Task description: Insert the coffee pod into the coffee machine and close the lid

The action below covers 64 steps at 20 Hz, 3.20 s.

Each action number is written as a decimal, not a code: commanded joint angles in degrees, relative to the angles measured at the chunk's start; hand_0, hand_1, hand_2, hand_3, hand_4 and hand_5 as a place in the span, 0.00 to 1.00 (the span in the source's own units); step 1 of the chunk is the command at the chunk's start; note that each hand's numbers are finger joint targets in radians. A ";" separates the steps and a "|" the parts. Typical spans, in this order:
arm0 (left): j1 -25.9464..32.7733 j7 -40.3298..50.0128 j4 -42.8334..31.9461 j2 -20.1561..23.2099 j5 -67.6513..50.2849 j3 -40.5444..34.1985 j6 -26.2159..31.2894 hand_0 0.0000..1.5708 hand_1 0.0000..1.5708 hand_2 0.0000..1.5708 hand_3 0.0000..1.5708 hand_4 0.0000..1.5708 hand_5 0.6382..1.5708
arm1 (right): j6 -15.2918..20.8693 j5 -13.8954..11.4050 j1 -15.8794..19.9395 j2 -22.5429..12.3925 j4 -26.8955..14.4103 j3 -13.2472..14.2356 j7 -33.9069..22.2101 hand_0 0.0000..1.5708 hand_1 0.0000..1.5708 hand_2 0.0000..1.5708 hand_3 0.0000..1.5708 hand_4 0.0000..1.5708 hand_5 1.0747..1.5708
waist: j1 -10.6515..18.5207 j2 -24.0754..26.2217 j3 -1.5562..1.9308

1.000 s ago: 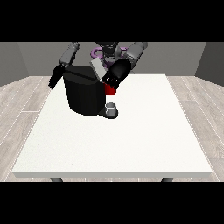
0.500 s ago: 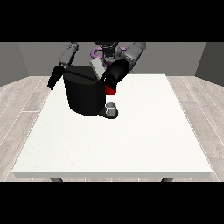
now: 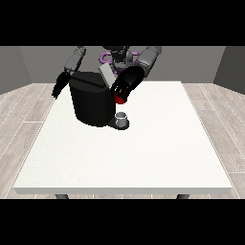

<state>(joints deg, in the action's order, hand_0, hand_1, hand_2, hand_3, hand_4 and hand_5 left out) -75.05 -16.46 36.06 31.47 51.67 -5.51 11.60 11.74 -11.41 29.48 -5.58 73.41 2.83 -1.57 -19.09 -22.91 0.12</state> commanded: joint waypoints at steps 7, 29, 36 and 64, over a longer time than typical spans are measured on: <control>0.60 -1.21 -2.05 1.09 1.97 -0.19 -3.37 0.00 0.00 0.33 0.29 0.00 1.00 | -0.04 -0.13 -0.51 1.77 1.18 -1.51 -0.74 0.00 0.00 0.00 0.00 0.08 1.00 | -0.67 -0.83 -0.11; 27.27 -4.58 -2.07 -24.43 -25.39 -17.87 2.55 0.00 0.00 0.00 0.00 0.26 1.00 | -1.97 5.25 -18.81 1.45 -3.95 3.51 4.09 0.00 0.00 0.00 0.00 0.00 1.00 | 18.65 30.15 -0.36; 40.92 -7.52 -3.29 -30.68 -25.89 -16.12 2.93 0.00 0.00 0.00 0.00 0.25 1.00 | -9.51 8.15 -17.62 0.10 1.06 0.98 2.70 0.00 0.00 0.00 0.00 0.00 1.00 | 23.47 38.95 -0.14; 56.36 7.62 29.21 -31.44 -43.51 1.62 2.72 0.00 0.00 0.00 0.00 0.21 1.00 | -10.93 13.50 -0.33 -5.34 -14.09 9.11 -2.70 0.00 0.00 0.00 0.00 0.00 1.00 | 33.38 28.91 -0.09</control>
<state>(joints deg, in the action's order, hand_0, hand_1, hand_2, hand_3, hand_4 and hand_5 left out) -21.98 -10.22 60.60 0.45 10.44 -9.13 16.76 0.13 3.03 26.86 -10.29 62.78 11.81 -5.66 12.99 8.33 0.02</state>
